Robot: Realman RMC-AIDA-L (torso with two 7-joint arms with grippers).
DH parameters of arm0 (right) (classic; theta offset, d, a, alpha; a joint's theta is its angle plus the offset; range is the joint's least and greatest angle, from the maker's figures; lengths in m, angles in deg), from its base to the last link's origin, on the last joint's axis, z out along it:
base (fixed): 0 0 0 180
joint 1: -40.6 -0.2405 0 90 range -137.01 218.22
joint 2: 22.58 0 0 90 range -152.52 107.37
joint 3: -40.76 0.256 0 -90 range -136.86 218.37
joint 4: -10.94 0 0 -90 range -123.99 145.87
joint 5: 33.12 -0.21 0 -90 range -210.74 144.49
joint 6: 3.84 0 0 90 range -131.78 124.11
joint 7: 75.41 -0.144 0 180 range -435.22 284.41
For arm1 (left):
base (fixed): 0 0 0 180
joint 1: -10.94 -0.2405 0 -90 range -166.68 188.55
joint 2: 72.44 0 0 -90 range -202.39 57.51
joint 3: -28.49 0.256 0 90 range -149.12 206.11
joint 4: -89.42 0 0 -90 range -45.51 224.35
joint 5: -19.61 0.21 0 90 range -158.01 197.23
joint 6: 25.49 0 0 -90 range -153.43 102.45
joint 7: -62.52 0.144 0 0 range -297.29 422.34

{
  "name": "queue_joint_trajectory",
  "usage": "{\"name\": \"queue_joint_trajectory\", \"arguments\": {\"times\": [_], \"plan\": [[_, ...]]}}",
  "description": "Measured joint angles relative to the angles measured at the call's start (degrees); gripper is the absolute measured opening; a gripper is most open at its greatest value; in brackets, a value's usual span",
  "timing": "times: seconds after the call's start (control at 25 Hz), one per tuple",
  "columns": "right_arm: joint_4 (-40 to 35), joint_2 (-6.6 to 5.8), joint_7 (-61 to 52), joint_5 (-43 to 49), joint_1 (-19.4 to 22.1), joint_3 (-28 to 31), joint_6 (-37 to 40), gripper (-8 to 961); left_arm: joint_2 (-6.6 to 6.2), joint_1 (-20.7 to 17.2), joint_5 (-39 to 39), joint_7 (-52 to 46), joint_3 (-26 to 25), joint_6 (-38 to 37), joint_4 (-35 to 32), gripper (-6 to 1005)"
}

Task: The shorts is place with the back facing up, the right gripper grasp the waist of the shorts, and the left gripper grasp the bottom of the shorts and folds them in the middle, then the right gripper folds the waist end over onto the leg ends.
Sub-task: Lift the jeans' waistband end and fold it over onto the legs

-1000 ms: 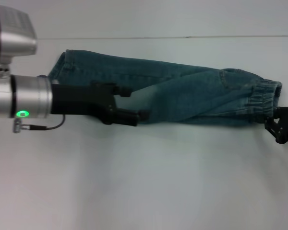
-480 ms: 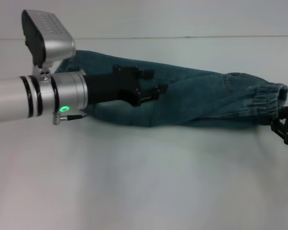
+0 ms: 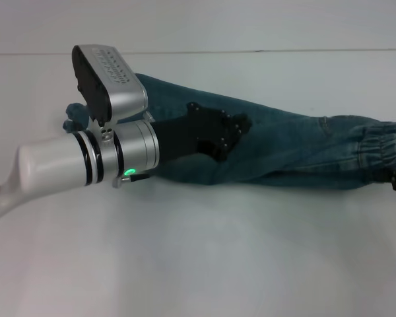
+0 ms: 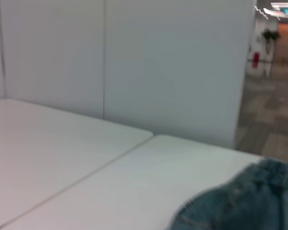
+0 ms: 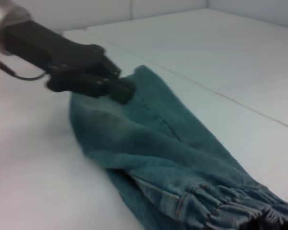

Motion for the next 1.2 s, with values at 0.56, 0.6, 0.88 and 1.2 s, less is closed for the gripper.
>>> {"name": "queue_joint_trajectory", "arguments": {"times": [0.56,0.6,0.88,1.2], "plan": [[-13.55,0.41,-4.11,-1.43,3.91,1.07,14.93,106,-0.03,0.60,-20.12,10.94,13.06,4.64,8.72,5],[-14.10,0.41,-4.18,-1.98,4.01,1.20,15.52,107,-0.03,0.63,-20.91,11.39,14.00,4.90,9.06,5],[-18.40,0.42,-5.27,-6.20,4.13,2.01,18.25,102,-0.03,-0.50,-23.52,12.27,16.02,5.21,9.83,5],[-20.10,0.23,-7.05,-10.23,0.66,1.56,17.73,103,-0.03,-1.89,-23.33,12.33,17.88,3.00,10.79,4]]}}
